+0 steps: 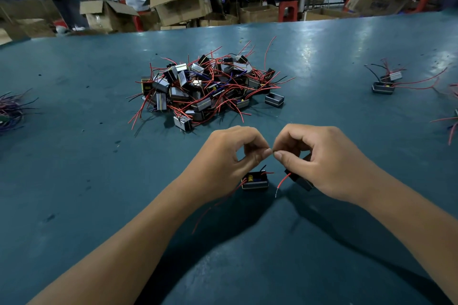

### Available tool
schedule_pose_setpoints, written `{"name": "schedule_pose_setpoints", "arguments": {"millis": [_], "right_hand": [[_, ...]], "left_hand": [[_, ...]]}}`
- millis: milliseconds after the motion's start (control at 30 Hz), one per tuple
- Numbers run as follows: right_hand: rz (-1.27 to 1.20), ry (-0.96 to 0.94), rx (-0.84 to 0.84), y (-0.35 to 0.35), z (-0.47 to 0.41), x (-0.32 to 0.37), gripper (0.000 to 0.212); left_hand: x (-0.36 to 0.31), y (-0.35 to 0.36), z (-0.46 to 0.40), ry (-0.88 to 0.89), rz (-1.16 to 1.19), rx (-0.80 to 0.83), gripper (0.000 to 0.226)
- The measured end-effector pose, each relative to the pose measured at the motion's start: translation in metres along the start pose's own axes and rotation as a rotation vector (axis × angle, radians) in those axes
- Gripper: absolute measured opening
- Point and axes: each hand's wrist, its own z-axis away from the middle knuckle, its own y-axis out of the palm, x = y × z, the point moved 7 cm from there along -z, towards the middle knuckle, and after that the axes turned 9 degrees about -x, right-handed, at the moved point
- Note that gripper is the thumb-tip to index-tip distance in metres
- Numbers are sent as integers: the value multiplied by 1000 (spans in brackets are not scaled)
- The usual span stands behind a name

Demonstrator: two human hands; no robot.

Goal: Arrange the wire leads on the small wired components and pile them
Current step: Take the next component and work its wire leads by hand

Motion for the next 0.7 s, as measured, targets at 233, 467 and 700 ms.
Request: {"name": "schedule_pose_setpoints", "arguments": {"millis": [233, 467, 700], "right_hand": [[94, 76, -38, -16, -3, -13, 18], [123, 195, -39, 8, 3, -23, 17], [-51, 381, -89, 19, 8, -35, 16]], "left_hand": [[25, -6, -2, -179, 52, 42, 8], [33, 20, 9, -263, -39, 290, 6], [39, 18, 9, -303, -17, 252, 7]]}}
